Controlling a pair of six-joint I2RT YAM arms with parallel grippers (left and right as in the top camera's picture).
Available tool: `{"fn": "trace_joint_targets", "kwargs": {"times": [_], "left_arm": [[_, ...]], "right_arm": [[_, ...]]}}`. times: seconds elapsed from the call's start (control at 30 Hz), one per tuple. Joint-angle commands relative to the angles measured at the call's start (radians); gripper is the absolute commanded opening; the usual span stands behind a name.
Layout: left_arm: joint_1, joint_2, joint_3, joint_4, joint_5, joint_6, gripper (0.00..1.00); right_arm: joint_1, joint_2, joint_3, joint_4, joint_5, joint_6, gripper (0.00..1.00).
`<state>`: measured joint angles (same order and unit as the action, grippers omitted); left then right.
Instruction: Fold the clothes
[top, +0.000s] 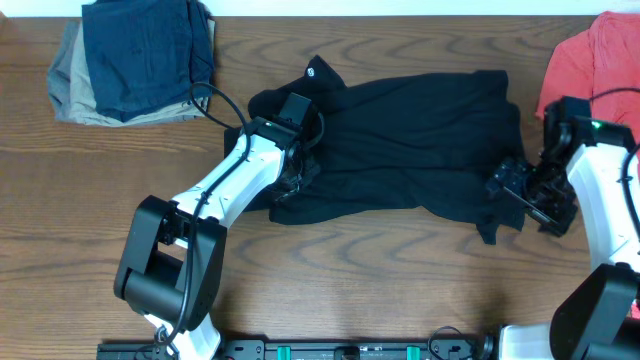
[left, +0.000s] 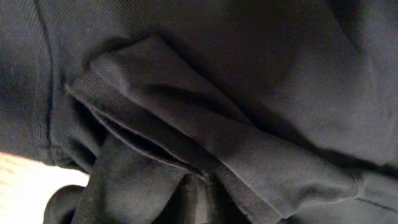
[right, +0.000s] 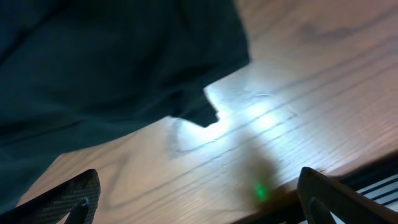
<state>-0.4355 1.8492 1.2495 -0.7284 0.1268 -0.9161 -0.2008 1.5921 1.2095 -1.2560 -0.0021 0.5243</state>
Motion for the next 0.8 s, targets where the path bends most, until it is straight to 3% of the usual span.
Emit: {"fn": "trace_joint_targets", "kwargs": {"times": [0.0, 0.23, 0.53, 0.57, 0.7, 0.77], "left_arm": [[0.003, -0.015, -0.001, 0.001, -0.013, 0.006, 0.66], [0.002, 0.015, -0.001, 0.011, -0.012, 0.006, 0.72], [0.002, 0.048, -0.002, 0.05, -0.012, 0.037, 0.73], [0.002, 0.048, -0.002, 0.053, -0.012, 0.037, 0.7], [0.002, 0.049, -0.002, 0.056, -0.012, 0.037, 0.4], [0.002, 0.05, -0.002, 0.056, -0.012, 0.037, 0.33]], "right_arm": [[-0.023, -0.016, -0.062, 0.029, 0.018, 0.019, 0.99], [-0.021, -0.016, -0.229, 0.173, -0.094, -0.017, 0.99], [-0.021, -0.016, -0.327, 0.311, -0.095, -0.016, 0.99], [-0.021, -0.016, -0.332, 0.331, -0.095, -0.016, 0.99], [-0.021, -0.015, -0.343, 0.385, -0.095, -0.016, 0.99], [-0.021, -0.015, -0.344, 0.403, -0.095, -0.016, 0.99]]}}
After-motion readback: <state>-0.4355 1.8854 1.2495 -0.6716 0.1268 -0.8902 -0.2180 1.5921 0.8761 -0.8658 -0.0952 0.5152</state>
